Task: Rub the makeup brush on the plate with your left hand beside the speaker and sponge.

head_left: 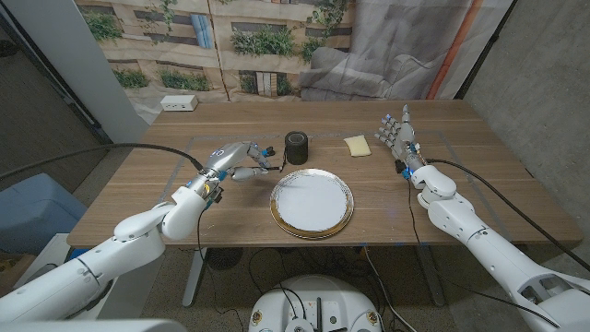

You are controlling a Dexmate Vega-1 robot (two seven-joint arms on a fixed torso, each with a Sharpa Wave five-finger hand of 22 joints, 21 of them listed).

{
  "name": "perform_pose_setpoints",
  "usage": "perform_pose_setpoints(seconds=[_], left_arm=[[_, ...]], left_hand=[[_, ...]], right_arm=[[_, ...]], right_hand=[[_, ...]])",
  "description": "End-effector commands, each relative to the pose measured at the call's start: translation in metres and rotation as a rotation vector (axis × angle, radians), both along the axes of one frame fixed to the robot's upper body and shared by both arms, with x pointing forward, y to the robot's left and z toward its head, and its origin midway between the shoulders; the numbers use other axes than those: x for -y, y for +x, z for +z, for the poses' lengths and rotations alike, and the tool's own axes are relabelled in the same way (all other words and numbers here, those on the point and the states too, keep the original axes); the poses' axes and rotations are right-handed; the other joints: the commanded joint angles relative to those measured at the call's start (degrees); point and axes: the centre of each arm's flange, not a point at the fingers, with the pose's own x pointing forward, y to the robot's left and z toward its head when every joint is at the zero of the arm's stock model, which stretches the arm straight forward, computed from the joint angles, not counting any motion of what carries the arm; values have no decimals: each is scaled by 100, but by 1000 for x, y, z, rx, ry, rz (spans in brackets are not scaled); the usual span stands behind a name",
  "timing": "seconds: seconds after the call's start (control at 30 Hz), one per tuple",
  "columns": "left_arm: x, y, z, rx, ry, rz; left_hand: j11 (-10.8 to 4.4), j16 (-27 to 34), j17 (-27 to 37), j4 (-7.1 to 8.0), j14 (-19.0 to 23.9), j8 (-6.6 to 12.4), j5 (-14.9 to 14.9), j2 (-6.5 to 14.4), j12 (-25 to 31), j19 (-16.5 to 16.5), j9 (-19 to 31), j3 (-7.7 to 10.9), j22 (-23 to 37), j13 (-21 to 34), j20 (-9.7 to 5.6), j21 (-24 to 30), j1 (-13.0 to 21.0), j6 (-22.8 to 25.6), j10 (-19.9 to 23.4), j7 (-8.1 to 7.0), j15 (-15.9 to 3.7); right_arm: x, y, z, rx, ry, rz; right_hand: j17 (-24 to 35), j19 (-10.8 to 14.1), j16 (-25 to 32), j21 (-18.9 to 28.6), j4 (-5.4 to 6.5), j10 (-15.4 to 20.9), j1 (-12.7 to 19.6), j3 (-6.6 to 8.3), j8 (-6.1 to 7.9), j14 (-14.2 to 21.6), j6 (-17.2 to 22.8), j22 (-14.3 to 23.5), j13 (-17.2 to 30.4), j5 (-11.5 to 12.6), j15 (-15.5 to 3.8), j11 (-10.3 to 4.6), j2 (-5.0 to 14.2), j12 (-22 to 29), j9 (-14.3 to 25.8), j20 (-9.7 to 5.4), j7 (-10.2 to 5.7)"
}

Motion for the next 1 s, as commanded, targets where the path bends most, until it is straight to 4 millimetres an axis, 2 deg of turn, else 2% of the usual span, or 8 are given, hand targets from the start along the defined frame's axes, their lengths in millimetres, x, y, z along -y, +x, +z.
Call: perform_pose_setpoints(seconds=[0.03, 0.47, 1.0], left_arm=[[-21, 9, 9, 58, 69, 63], [-41, 18, -3, 91, 145, 120], [-63, 27, -18, 45, 148, 213]], left_hand=[[-16, 49, 11, -1, 36, 36, 35, -10, 26, 45, 23, -27, 13, 24, -110, 18, 51, 56, 70, -18, -887], [-16, 60, 18, 10, 63, 34, 37, 12, 25, 38, 22, -28, 13, 24, -117, 13, 52, 54, 73, -40, -893], [-17, 70, 22, 8, 101, 33, 36, 11, 23, 15, 19, -35, 11, 24, -107, 2, 63, 62, 76, -45, -900]], right_arm=[[0, 0, 0, 0, 1, -2], [0, 0, 0, 0, 1, -2], [0, 0, 0, 0, 1, -2]], right_hand=[[19, -7, 19, 28, 26, -53, 9, -3, 30, -5, -45, 33, 19, 38, 42, 12, 578, 37, 15, 40, 8], [19, -9, 19, 27, 26, -47, 9, -2, 28, -5, -50, 33, 19, 38, 49, 9, 579, 39, 15, 42, 7], [19, -8, 19, 28, 26, -46, 9, -2, 28, -5, -48, 33, 19, 38, 49, 11, 579, 39, 15, 42, 7]])
